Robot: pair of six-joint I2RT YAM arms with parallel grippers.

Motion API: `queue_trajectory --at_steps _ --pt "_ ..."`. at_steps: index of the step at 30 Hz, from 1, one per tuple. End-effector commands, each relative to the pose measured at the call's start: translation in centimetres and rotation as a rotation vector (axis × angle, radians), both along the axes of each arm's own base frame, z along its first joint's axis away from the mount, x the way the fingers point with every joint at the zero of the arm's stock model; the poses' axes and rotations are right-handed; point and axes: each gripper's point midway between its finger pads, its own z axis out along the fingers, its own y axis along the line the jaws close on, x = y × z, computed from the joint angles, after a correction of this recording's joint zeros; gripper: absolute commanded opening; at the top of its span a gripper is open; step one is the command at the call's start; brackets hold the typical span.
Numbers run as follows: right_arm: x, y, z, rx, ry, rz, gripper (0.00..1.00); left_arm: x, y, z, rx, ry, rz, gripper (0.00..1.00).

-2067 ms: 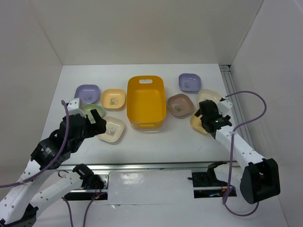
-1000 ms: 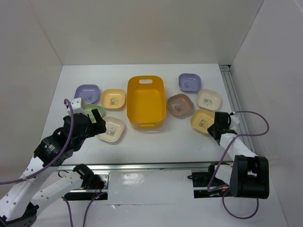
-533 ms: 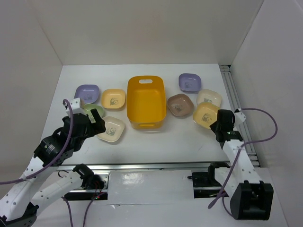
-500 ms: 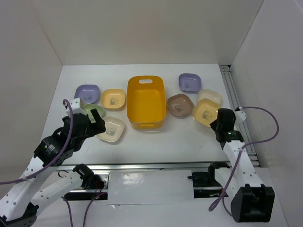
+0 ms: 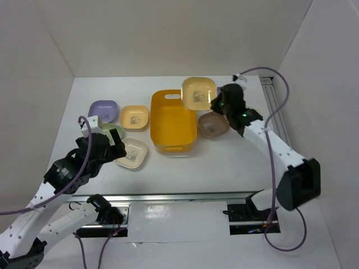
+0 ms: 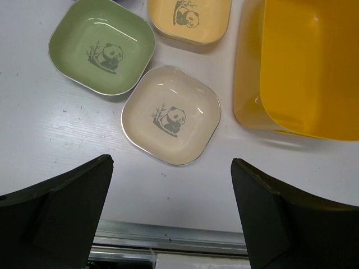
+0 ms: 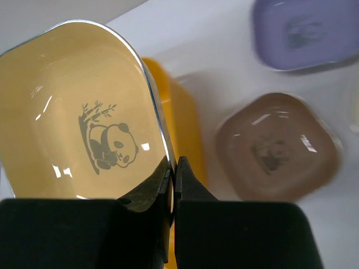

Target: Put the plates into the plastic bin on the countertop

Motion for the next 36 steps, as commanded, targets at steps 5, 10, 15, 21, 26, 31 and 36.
queue_trajectory --at_steps 5,10,15,21,26,31,36 --pt "4.1 11.2 1.1 -0.023 -0.042 0.147 0.0 0.3 0.3 1.0 -0.018 -0.037 0.031 1.0" --pt "5.4 14.9 -4.5 -0.038 0.069 0.138 0.0 0.4 0.2 0.9 -0.012 -0.029 0.031 1.0" --pt "6.1 15.1 -6.5 -0.04 0.1 0.08 0.0 0.5 0.2 0.7 -0.007 -0.022 0.031 1.0" --pt "6.0 14.9 -9.9 -0.084 0.16 0.049 0.0 0.5 -0.2 0.9 -0.02 -0.029 0.011 1.0" --pt "6.1 15.9 -11.1 -0.088 0.178 0.069 0.09 0.5 -0.1 0.9 -0.012 -0.029 0.006 1.0" --pt "5.6 17.2 -11.7 -0.103 0.196 0.103 0.43 0.5 -0.1 0.9 -0.012 -0.029 0.006 1.0" --pt "5.4 17.8 -11.8 -0.116 0.197 0.13 0.57 0.4 0.0 1.1 -0.017 -0.036 0.006 1.0"
